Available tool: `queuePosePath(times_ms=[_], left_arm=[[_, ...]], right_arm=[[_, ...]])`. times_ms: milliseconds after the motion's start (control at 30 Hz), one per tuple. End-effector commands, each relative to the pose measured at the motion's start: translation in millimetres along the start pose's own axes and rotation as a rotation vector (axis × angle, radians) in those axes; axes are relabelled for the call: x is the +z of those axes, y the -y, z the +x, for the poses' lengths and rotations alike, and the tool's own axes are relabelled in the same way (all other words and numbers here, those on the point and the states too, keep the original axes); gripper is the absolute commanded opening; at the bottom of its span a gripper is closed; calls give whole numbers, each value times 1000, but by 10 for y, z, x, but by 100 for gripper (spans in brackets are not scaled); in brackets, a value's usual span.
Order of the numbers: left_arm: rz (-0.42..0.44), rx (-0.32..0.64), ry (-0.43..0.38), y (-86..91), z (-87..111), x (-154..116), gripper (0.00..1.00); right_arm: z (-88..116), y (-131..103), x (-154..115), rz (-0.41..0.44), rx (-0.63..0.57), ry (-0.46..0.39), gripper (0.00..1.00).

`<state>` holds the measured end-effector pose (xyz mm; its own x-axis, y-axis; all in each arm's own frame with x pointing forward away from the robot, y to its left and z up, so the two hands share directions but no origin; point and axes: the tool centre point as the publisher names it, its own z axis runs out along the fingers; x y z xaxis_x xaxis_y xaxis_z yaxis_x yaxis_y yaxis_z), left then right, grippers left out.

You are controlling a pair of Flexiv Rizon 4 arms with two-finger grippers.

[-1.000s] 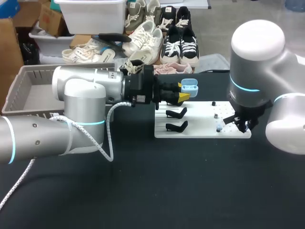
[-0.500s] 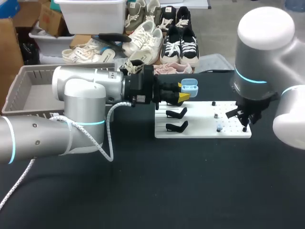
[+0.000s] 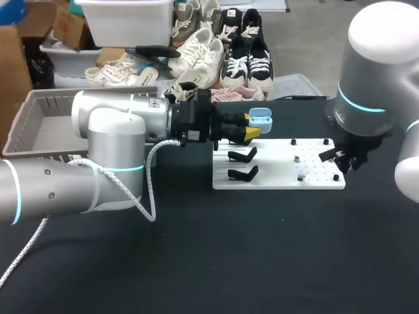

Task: Pick up each earbud case from the left stands, insert the matching earbuds, close the lid, and place the case in the box.

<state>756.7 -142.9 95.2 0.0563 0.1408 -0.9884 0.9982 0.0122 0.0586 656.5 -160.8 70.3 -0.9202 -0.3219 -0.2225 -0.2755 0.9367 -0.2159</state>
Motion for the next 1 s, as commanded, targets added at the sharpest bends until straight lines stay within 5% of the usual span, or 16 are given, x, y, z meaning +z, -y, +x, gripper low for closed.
queuePosePath(times_ms=[33,233,767,1000], left_arm=[[-4,1,1,10,4,1,0],[-4,1,1,10,4,1,0],[-4,1,1,10,4,1,0],[-4,1,1,10,4,1,0]], right_arm=[[17,-6,3,4,3,6,0],[4,-26,-11,0,40,-2,0],[-176,-181,-420,71,1025,-305,0],[-428,-367,-766,101,1253,-325,0]])
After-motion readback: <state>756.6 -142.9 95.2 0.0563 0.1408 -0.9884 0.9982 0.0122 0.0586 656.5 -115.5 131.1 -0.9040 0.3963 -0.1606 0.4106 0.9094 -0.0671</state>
